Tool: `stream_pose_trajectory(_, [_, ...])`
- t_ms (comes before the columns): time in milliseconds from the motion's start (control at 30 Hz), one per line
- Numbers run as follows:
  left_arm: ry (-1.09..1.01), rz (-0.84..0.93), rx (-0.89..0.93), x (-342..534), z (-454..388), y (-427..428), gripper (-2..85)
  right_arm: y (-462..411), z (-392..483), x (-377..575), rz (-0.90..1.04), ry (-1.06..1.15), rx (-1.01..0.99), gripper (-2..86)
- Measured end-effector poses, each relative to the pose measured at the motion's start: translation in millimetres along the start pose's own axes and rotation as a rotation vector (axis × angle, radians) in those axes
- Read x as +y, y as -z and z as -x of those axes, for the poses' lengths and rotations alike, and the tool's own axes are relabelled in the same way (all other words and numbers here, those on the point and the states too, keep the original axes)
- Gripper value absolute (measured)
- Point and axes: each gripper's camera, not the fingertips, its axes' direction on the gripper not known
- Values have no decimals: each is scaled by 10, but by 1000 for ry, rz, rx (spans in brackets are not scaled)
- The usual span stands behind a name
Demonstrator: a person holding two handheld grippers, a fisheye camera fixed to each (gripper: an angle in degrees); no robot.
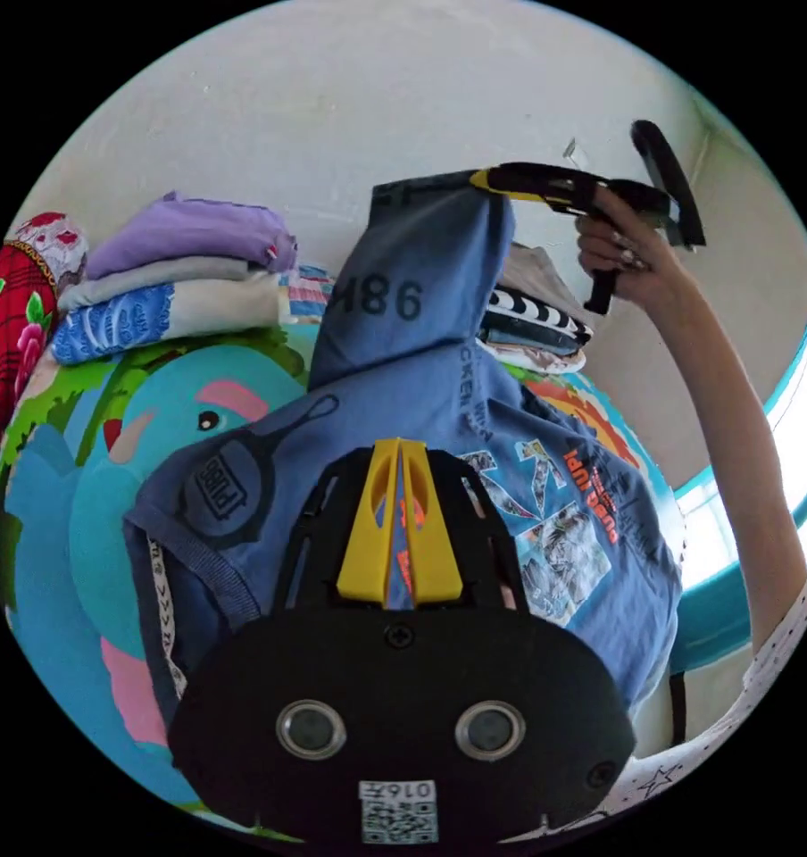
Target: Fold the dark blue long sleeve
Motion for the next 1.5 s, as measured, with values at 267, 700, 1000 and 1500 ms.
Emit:
stream_pose_trajectory(267, [248,-427,-12,409,680,814,-10,1442,1022,1122,-211,335,-1,40])
stream_pose_trajectory(700, [11,-12,138,169,519,225,-10,1114,1037,1676,88,218,-233,103])
stream_pose_trajectory(1000, [11,8,99,202,540,150,-10,344,2024,1411,246,540,-212,94])
stream_pose_trajectory(1500, [39,-42,55,247,670,215,-10,1141,1189,961,-178,220,571,4])
